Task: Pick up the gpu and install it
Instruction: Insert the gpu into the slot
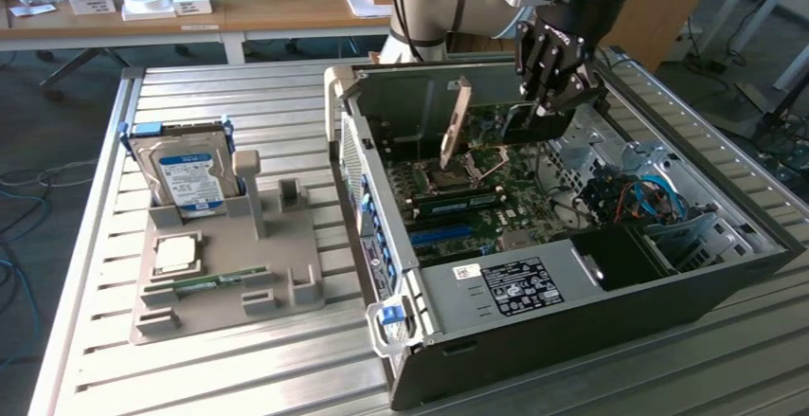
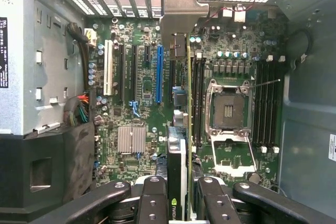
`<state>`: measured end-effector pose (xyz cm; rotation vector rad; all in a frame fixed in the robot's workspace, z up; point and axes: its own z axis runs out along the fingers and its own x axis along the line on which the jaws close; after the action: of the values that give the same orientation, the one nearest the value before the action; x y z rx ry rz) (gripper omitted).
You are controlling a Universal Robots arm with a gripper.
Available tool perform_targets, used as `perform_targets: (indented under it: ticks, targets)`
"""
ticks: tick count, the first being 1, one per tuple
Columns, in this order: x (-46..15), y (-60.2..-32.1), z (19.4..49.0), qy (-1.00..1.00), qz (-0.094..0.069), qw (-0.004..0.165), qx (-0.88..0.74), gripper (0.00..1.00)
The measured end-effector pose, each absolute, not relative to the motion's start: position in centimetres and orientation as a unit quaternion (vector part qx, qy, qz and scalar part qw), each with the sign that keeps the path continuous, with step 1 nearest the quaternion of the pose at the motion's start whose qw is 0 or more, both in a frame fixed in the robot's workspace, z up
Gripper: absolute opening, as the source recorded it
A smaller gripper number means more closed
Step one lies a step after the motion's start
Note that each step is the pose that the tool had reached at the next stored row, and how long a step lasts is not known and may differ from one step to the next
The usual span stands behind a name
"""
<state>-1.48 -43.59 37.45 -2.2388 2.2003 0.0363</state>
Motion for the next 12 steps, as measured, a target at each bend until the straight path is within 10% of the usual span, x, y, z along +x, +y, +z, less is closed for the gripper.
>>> perform_targets:
  ticks: [12]
  targets:
    - [-1.47, -43.59, 36.80, 0.701, 0.012, 0.001, -0.713, 0.27]
